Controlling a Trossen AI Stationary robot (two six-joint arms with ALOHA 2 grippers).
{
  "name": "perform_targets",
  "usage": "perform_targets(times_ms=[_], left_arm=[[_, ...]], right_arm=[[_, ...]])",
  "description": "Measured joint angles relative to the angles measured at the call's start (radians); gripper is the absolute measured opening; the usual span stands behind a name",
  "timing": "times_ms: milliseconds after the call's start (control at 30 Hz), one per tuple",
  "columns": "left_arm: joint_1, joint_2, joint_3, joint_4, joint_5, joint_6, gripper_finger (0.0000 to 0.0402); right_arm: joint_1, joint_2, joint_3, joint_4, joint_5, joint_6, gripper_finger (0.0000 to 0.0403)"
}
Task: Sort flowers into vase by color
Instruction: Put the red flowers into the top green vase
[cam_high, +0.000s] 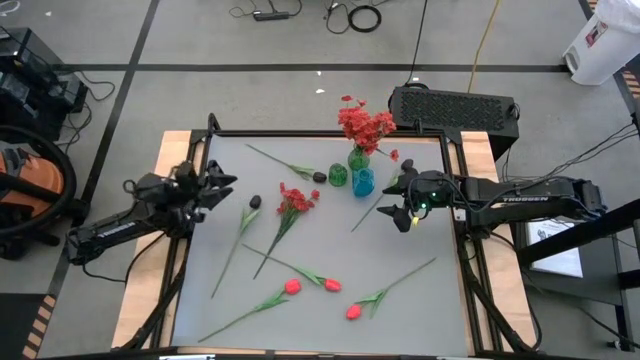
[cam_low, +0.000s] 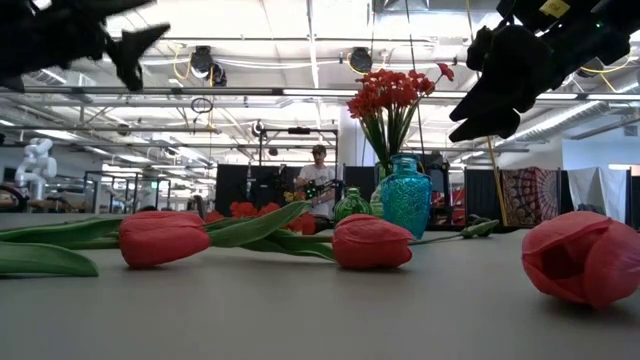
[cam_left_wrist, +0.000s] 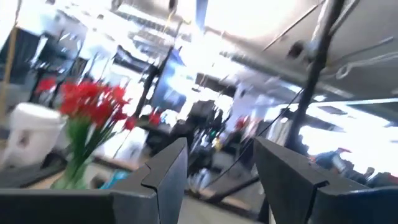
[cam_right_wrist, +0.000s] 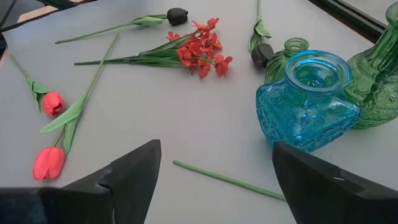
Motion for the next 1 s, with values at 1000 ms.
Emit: perform_targets(times_ms=[1000], left_arm=[[0.0,0.756,0.578,-0.464,-0.072,-0.008,0.0191]], right_arm=[[0.0,0.0,0.0,0.0,0.0,0.0,0.0299]])
